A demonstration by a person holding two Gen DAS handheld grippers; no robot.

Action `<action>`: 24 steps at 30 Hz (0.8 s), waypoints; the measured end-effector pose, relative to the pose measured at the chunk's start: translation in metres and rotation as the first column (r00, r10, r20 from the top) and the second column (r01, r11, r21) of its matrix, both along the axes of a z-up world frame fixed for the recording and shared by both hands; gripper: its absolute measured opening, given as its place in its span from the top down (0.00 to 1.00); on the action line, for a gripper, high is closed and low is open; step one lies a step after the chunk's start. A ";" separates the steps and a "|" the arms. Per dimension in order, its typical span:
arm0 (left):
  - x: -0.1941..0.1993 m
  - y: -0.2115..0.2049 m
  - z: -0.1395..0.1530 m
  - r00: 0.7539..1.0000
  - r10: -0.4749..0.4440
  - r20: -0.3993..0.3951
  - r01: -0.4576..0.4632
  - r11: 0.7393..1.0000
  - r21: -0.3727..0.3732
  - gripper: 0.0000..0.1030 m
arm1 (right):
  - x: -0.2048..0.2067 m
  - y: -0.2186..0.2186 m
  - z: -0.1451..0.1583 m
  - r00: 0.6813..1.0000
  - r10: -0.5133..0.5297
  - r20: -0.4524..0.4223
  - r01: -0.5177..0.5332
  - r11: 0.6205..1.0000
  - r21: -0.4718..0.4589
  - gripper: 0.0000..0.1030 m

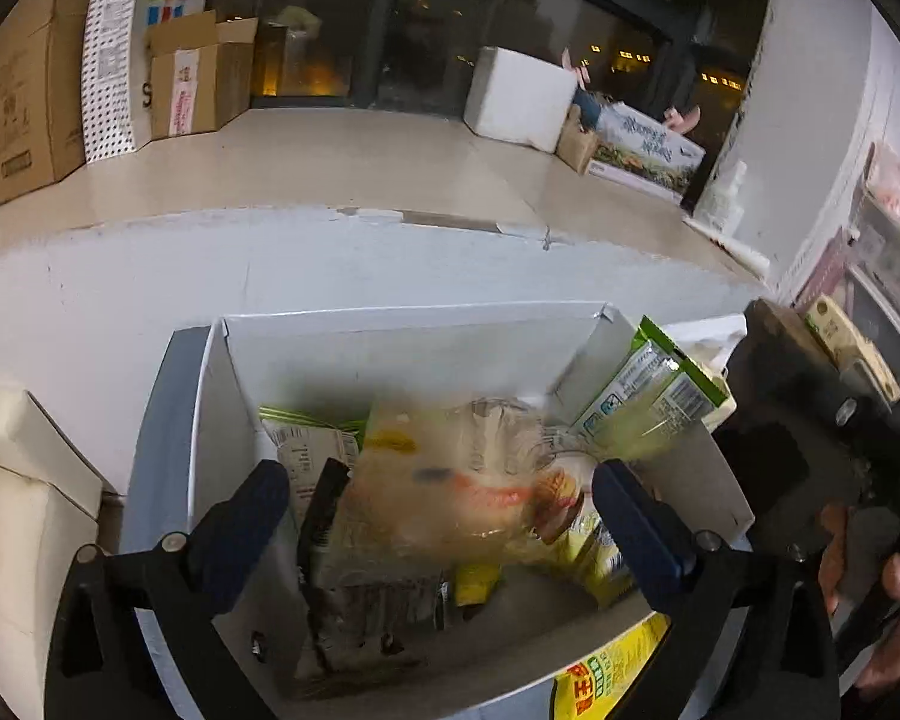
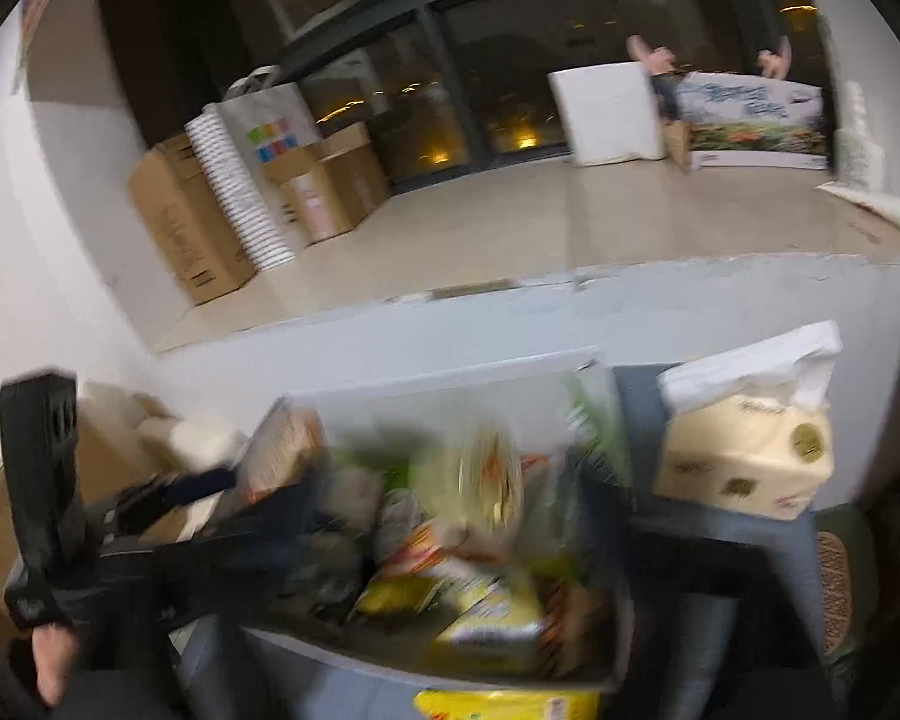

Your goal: Organize snacks

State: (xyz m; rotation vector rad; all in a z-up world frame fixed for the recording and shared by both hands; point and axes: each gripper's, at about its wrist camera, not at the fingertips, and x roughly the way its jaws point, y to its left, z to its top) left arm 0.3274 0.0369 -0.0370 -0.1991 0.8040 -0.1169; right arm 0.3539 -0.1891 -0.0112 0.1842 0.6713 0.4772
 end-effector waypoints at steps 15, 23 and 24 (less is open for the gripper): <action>-0.071 -0.011 0.001 0.998 -0.055 0.042 0.054 0.998 0.024 0.00 | -0.059 -0.018 -0.009 0.996 0.079 0.033 -0.078 0.996 -0.041 0.00; -0.171 -0.013 -0.005 0.991 -0.095 0.099 0.095 0.995 0.006 0.00 | -0.144 -0.034 -0.033 0.986 0.159 0.041 -0.156 0.986 -0.060 0.00; -0.184 -0.013 -0.012 0.992 -0.085 0.092 0.085 0.996 0.007 0.00 | -0.153 -0.036 -0.039 0.987 0.156 0.031 -0.154 0.985 -0.073 0.00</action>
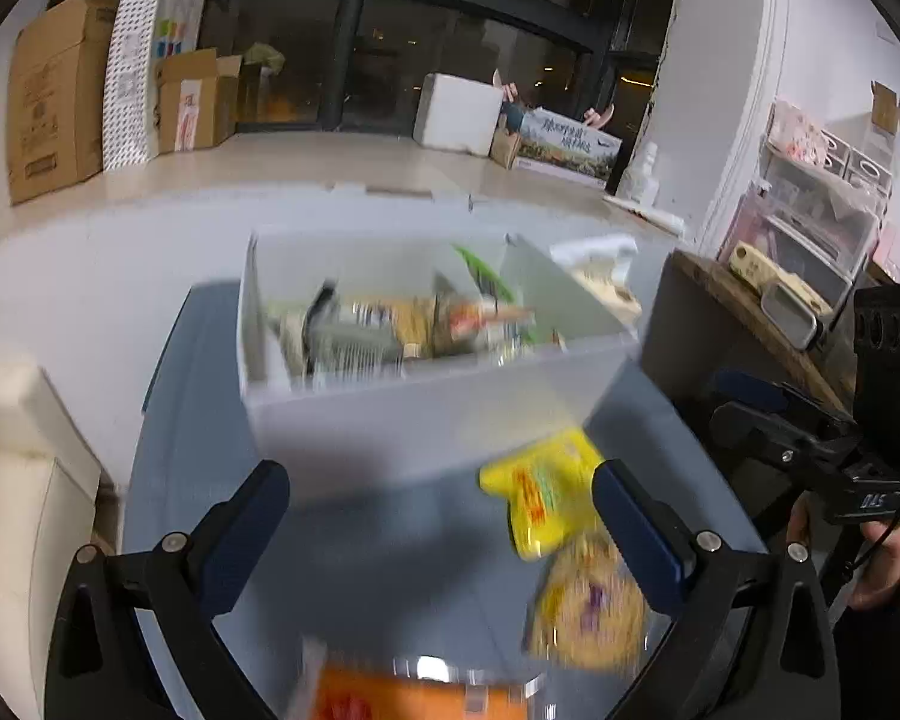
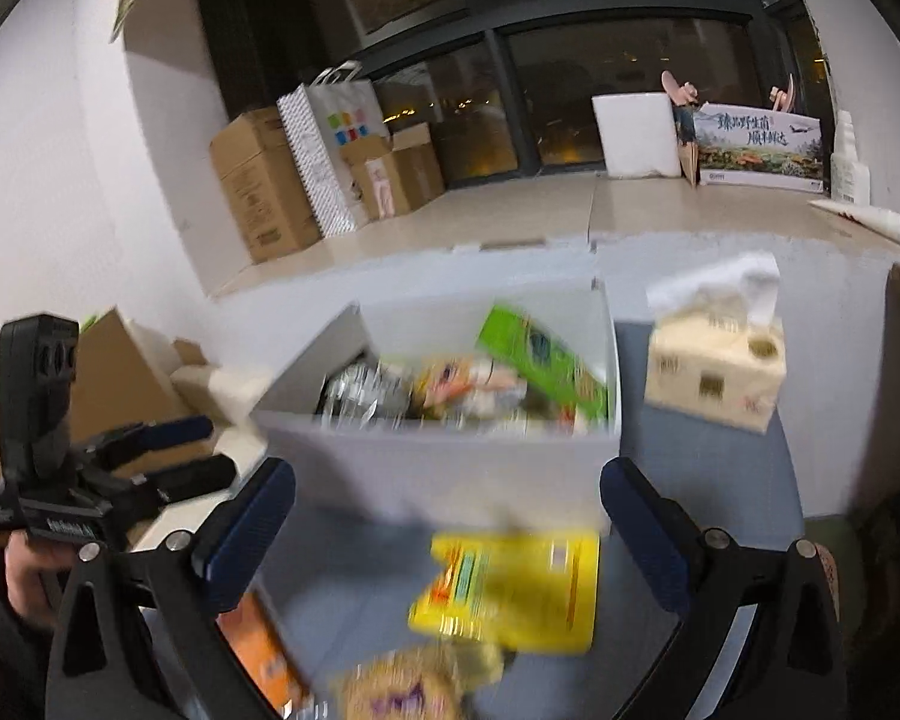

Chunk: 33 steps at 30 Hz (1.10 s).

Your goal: Organize snacks

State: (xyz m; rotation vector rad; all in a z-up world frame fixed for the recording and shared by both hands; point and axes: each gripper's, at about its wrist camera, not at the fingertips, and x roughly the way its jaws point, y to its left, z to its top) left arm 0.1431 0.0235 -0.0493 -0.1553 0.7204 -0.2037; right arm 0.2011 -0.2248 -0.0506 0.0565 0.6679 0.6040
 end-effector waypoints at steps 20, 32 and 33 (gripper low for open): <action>-0.087 0.007 -0.068 0.989 0.051 -0.137 -0.062 0.995 -0.078 0.00 | -0.010 0.014 -0.105 0.974 0.008 -0.225 -0.025 0.997 -0.071 0.01; -0.090 -0.001 -0.079 0.987 0.015 -0.158 -0.022 0.999 -0.042 0.00 | -0.001 0.010 -0.106 0.976 -0.024 -0.215 0.004 0.996 -0.094 0.65; -0.090 -0.001 -0.078 0.988 -0.007 -0.154 0.003 1.000 -0.029 0.00 | -0.002 0.008 -0.103 0.977 -0.021 -0.210 0.003 0.996 -0.088 0.65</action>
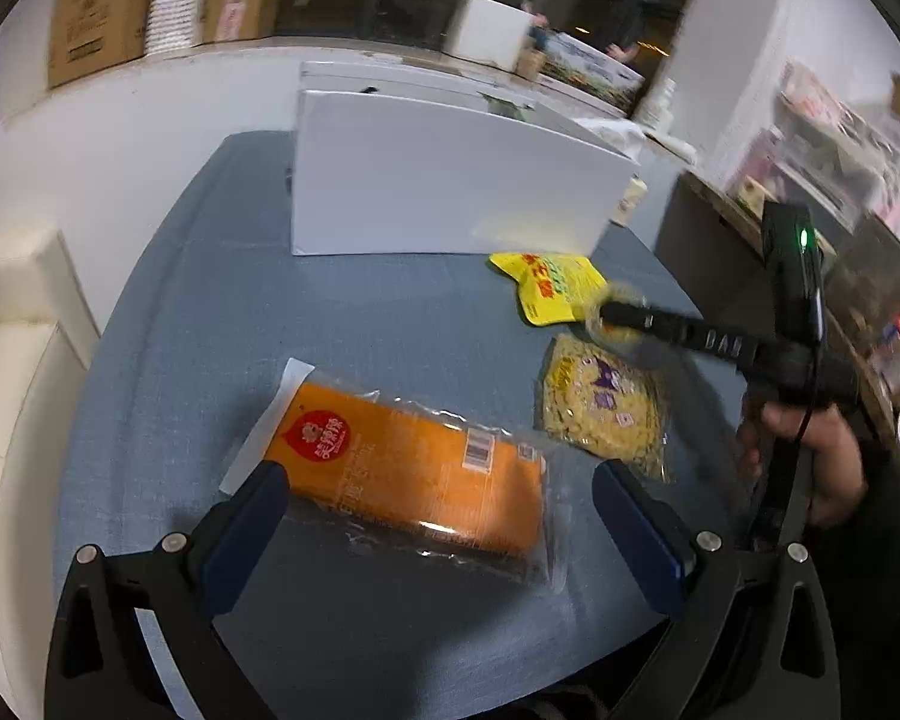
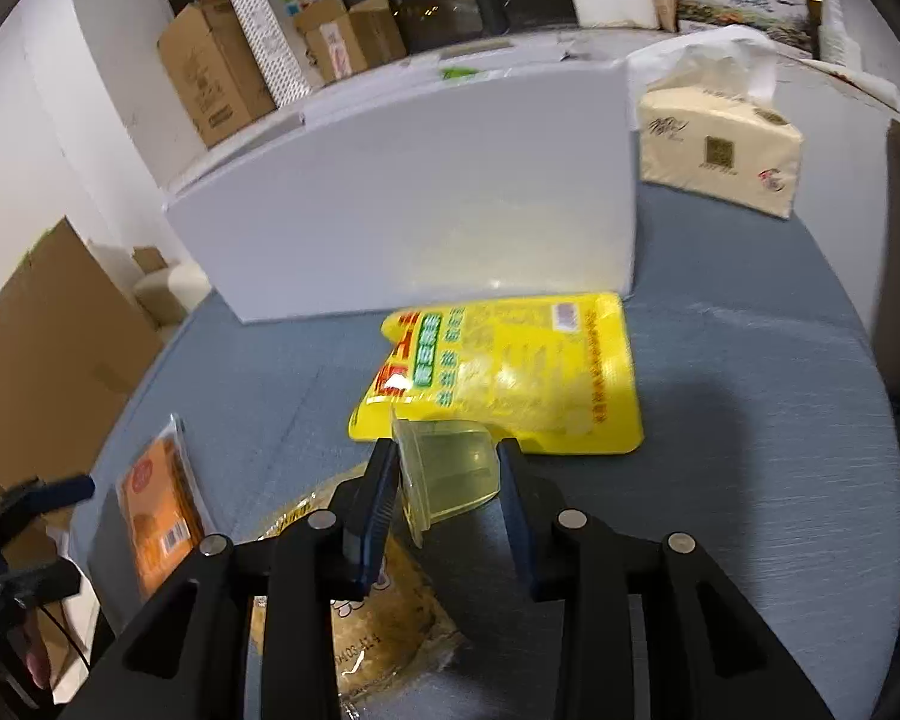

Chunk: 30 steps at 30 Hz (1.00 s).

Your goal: Organize snacks

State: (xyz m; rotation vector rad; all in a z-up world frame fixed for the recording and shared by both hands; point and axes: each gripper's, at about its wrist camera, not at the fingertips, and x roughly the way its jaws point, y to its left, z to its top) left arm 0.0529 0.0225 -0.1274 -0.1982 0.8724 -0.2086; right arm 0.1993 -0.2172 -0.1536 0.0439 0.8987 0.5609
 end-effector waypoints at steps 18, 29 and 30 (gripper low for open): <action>0.043 -0.027 -0.007 0.492 -0.850 -0.186 0.856 0.434 0.282 0.00 | -0.035 -0.048 0.044 0.999 0.015 0.033 -0.018 0.993 0.113 0.65; 0.070 -0.047 -0.034 0.217 -0.926 -0.310 0.957 0.139 0.255 0.00 | -0.040 -0.064 0.038 0.999 -0.026 0.018 0.025 0.996 0.086 0.65; 0.074 -0.048 -0.035 0.211 -0.926 -0.314 0.960 0.135 0.247 0.00 | -0.040 -0.064 0.038 0.999 -0.028 0.016 0.027 0.996 0.084 0.65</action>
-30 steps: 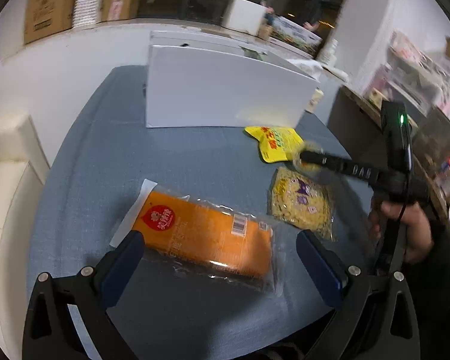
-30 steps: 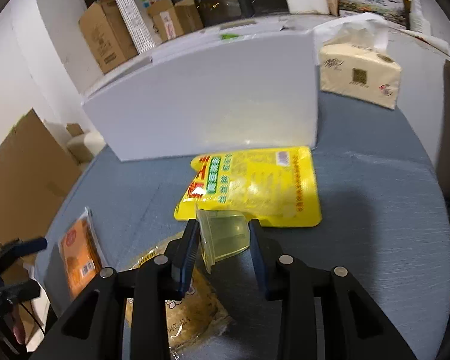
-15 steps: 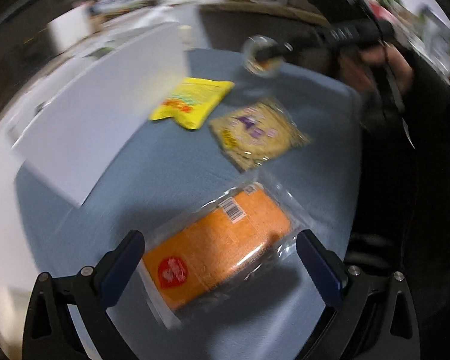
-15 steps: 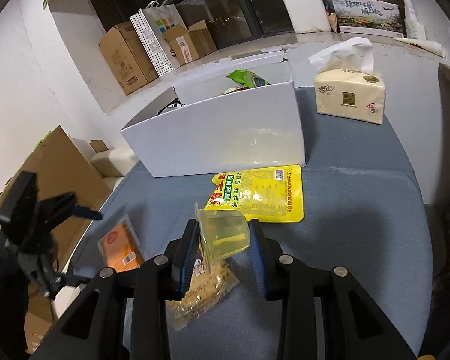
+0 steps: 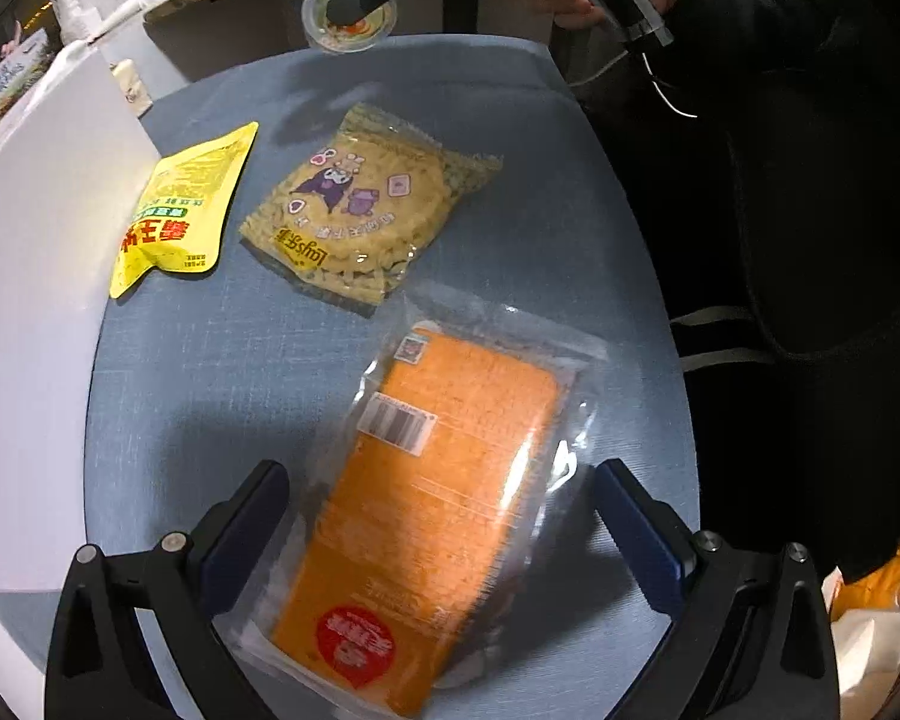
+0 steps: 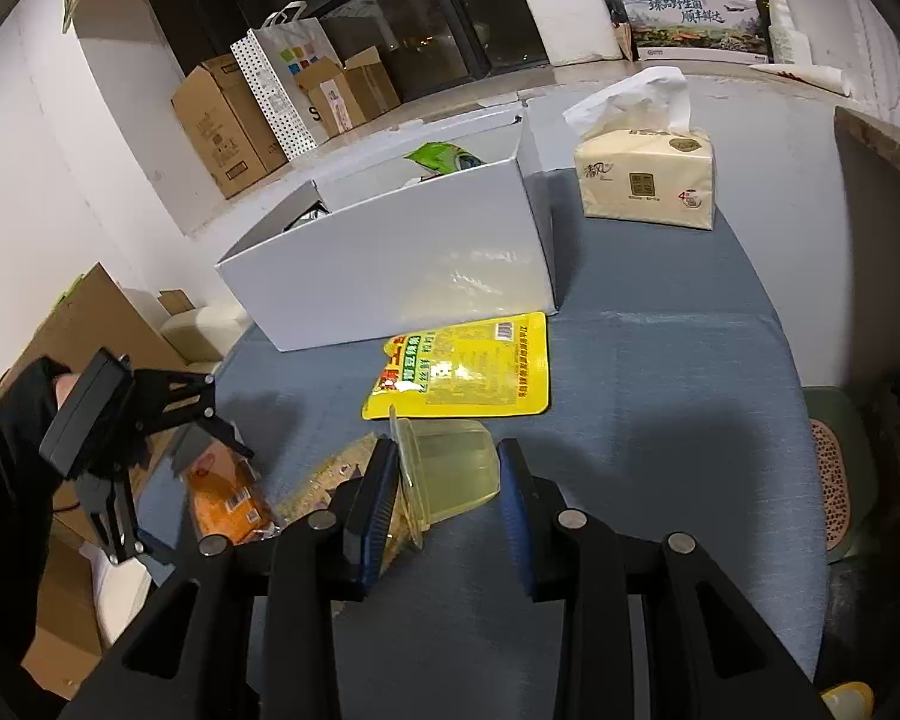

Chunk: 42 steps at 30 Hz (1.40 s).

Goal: Organize snacks
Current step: 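Grasp the orange bread pack with the left tool, then lower the orange bread pack into the white box while the right tool drops the jelly cup in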

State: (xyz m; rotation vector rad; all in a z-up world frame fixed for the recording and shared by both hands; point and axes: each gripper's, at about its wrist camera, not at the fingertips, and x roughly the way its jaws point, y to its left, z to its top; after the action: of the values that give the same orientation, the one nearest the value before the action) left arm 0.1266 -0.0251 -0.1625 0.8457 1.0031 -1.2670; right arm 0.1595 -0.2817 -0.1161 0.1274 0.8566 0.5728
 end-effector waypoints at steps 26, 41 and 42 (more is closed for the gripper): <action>-0.004 0.009 0.024 0.723 0.691 0.024 -0.659 0.698 -0.280 0.38 | -0.009 0.010 0.000 1.000 0.012 0.010 -0.012 1.000 0.019 0.65; 0.021 0.031 0.111 0.287 0.904 -0.317 -0.850 0.088 -0.519 0.38 | 0.001 0.041 0.045 0.993 -0.028 0.114 0.021 0.998 0.060 0.65; 0.027 0.028 0.125 0.284 0.910 -0.304 -0.836 0.079 -0.543 0.38 | 0.004 0.046 0.052 0.991 -0.022 0.129 0.015 0.998 0.056 0.65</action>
State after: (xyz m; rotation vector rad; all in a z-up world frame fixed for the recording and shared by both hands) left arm 0.1536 0.0032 -0.0376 -0.3252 0.6662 -0.3246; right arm 0.1630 -0.2358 -0.0646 0.1465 0.7127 0.5811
